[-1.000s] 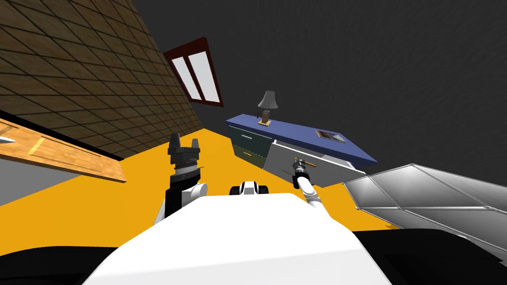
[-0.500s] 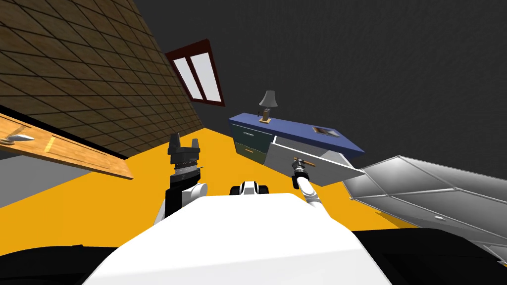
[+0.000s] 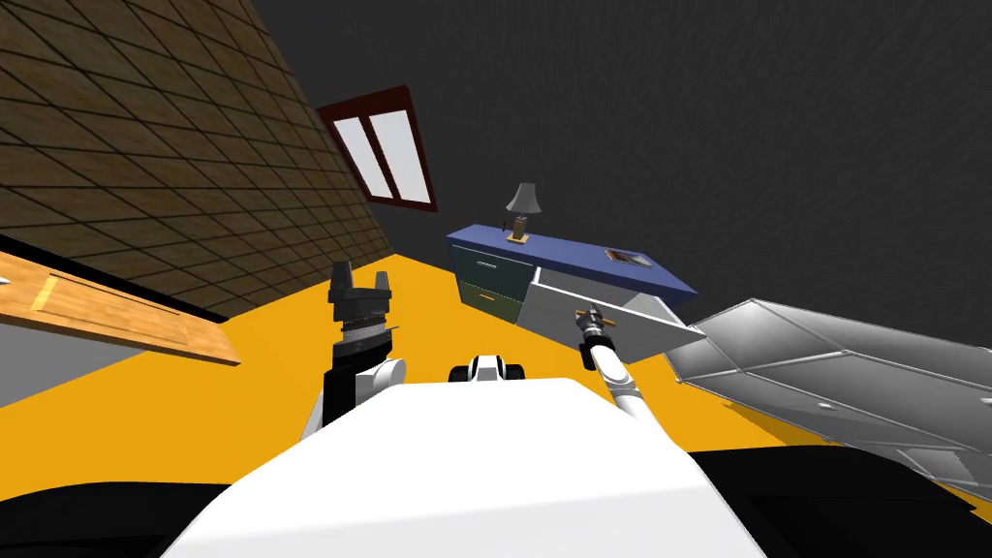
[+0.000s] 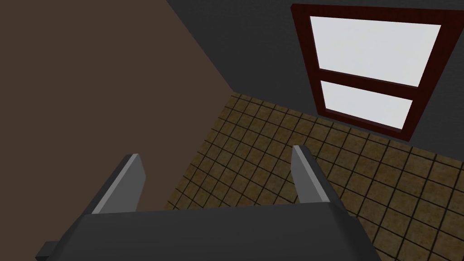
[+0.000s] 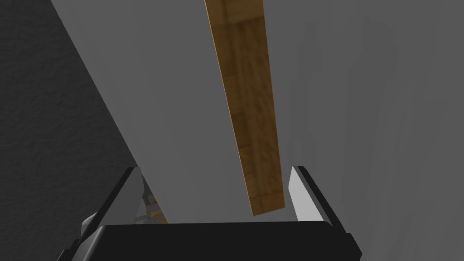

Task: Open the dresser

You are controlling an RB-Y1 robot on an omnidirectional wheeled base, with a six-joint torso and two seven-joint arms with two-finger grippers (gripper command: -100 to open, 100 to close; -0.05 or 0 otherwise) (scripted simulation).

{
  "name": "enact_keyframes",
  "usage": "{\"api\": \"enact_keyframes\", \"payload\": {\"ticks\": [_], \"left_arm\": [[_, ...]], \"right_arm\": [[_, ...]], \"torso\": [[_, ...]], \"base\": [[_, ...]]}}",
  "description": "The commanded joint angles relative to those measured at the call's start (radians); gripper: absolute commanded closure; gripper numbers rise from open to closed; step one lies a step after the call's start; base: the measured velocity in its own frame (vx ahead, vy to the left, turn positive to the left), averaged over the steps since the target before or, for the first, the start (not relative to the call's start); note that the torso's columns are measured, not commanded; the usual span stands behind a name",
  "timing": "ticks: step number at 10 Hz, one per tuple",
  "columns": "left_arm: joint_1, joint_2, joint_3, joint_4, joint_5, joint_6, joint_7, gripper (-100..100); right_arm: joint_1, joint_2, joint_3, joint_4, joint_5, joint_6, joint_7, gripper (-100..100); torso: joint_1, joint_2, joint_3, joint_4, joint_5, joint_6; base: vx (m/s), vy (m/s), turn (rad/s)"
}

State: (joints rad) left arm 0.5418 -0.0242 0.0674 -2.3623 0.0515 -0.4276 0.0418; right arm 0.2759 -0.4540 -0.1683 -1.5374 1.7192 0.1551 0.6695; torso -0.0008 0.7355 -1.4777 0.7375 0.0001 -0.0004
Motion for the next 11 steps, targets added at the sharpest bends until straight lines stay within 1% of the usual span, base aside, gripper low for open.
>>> {"api": "enact_keyframes", "payload": {"ticks": [1, 4, 5, 6, 11], "left_arm": [[0.0, 0.0, 0.0, 0.0, 0.0, 0.0, 0.0, 0], [0.0, 0.0, 0.0, 0.0, 0.0, 0.0, 0.0, 0], [0.0, 0.0, 0.0, 0.0, 0.0, 0.0, 0.0, 0], [0.0, 0.0, 0.0, 0.0, 0.0, 0.0, 0.0, 0], [0.0, 0.0, 0.0, 0.0, 0.0, 0.0, 0.0, 0]], "right_arm": [[0.002, -0.036, -0.038, -0.015, -0.033, -0.061, 0.002, -100], [0.007, -0.079, -0.076, -0.03, -0.066, -0.121, -0.004, -100], [0.017, -0.065, -0.069, -0.025, -0.058, -0.11, 0.004, -100], [0.019, -0.064, -0.072, -0.024, -0.06, -0.115, 0.006, 0], [0.025, -0.059, -0.067, -0.016, -0.059, -0.113, 0.007, 0]], "torso": [[-0.001, 0.002, 0.002, 0.001, 0.0, 0.0], [0.006, 0.008, 0.003, 0.005, 0.005, 0.0], [0.007, 0.009, 0.003, 0.007, 0.008, 0.0], [0.006, 0.009, 0.004, 0.006, 0.007, -0.001], [0.003, 0.004, 0.002, 0.002, 0.003, 0.0]], "base": [[0.041, 0.077, -0.08], [0.026, 0.089, -0.071], [0.02, 0.027, -0.029], [0.005, 0.004, -0.005], [0.0, 0.0, 0.0]]}}
